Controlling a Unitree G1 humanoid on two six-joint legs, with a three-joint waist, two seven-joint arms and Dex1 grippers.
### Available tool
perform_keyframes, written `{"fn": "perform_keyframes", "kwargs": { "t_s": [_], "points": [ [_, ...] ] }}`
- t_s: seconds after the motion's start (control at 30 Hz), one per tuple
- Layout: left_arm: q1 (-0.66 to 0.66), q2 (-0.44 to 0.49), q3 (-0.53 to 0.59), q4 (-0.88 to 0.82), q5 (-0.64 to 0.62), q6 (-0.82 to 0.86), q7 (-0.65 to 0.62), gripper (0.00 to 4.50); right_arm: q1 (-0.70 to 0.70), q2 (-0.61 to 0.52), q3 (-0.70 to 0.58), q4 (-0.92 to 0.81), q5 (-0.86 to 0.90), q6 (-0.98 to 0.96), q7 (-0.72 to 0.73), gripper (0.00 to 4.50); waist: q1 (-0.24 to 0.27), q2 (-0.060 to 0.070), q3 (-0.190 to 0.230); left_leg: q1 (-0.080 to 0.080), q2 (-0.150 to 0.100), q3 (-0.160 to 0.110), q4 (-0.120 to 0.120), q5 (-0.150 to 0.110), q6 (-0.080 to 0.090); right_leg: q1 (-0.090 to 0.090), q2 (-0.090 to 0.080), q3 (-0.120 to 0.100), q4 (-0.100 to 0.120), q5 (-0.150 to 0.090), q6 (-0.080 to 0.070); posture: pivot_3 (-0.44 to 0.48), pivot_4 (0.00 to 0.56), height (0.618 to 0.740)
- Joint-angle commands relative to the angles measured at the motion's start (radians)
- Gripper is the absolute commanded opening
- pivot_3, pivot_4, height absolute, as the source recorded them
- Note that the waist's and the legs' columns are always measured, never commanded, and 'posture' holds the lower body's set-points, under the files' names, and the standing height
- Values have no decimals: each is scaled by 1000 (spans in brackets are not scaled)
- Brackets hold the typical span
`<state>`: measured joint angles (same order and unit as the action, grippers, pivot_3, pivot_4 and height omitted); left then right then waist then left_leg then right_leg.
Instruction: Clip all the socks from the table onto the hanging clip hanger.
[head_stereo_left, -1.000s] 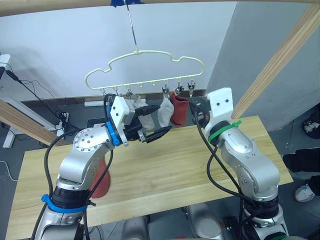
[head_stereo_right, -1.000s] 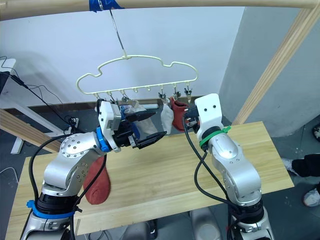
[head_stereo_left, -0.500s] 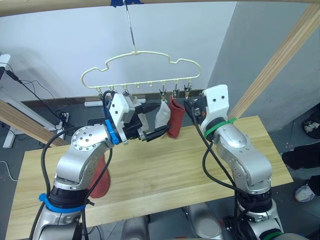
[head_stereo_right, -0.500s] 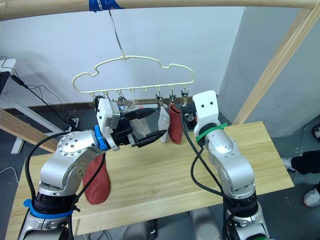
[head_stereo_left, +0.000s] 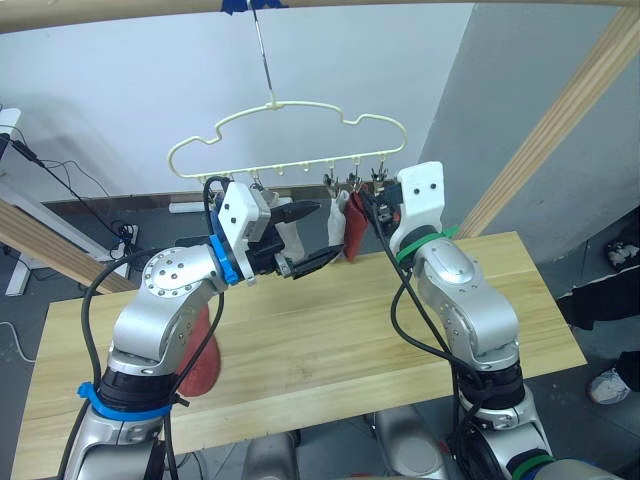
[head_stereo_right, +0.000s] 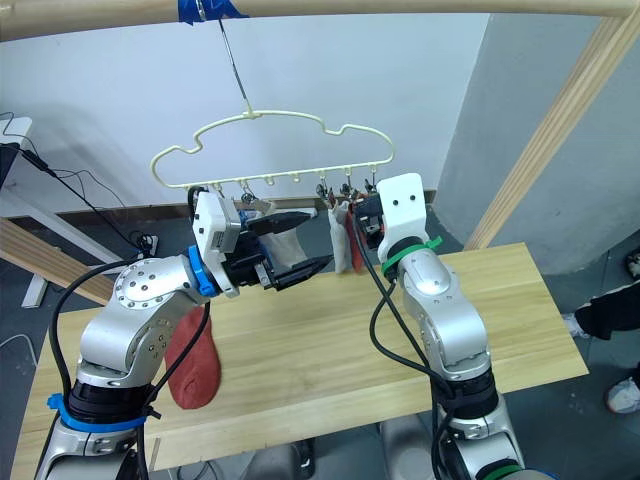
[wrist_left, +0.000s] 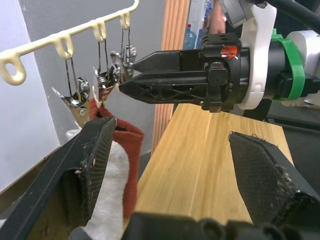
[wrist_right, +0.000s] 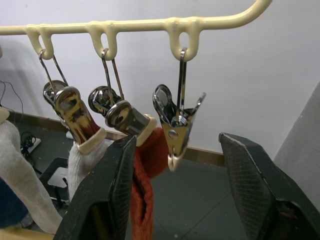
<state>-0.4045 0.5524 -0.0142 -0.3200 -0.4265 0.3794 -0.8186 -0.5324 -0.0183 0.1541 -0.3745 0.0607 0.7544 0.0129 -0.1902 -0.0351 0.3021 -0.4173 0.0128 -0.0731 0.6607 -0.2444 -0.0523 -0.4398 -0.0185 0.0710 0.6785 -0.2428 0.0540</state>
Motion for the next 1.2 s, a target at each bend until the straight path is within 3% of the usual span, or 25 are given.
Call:
{"fn": "perform_keyframes", "kwargs": {
  "t_s": [0.03, 0.23, 0.63, 0.93, 1.1, 1.2],
  "points": [
    [-17, 3, 2, -12, 7, -25, -6, 3988, -28, 16, -23, 5, -22, -64, -26, 2734, 0, 0, 0, 0, 0, 0, 0, 0, 0, 0, 0, 0, 0, 0, 0, -211, 250, 740],
    [-26, 3, -1, 0, 13, -34, -13, 3988, -37, 32, -38, 25, -35, -101, -44, 2734, 0, 0, 0, 0, 0, 0, 0, 0, 0, 0, 0, 0, 0, 0, 0, -215, 250, 740],
    [-33, 2, -1, -1, 13, -31, -21, 3988, -69, 191, -104, -17, 20, -1, -103, 2734, 0, 0, 0, 0, 0, 0, 0, 0, 0, 0, 0, 0, 1, 0, 0, -217, 246, 740],
    [-29, -2, -1, 3, 17, -35, -20, 3988, -62, 215, -87, -34, 38, 24, -134, 2734, 0, 0, 0, 0, 0, -1, 0, 0, 0, 0, 0, 0, 1, 0, 0, -216, 249, 740],
    [-24, -1, 0, 0, 18, -32, -19, 3988, -65, 207, -79, -33, 55, 26, -135, 1132, 0, 0, 0, 0, 0, -1, 0, 0, 0, 0, 0, 0, 1, 0, 0, -214, 250, 740],
    [-22, 0, 0, -1, 18, -31, -18, 3988, -67, 207, -75, -34, 57, 24, -136, 1132, 0, 0, 0, 0, 0, -1, 0, 0, 0, 0, 0, 0, 1, 0, 0, -213, 250, 740]
  ]
}}
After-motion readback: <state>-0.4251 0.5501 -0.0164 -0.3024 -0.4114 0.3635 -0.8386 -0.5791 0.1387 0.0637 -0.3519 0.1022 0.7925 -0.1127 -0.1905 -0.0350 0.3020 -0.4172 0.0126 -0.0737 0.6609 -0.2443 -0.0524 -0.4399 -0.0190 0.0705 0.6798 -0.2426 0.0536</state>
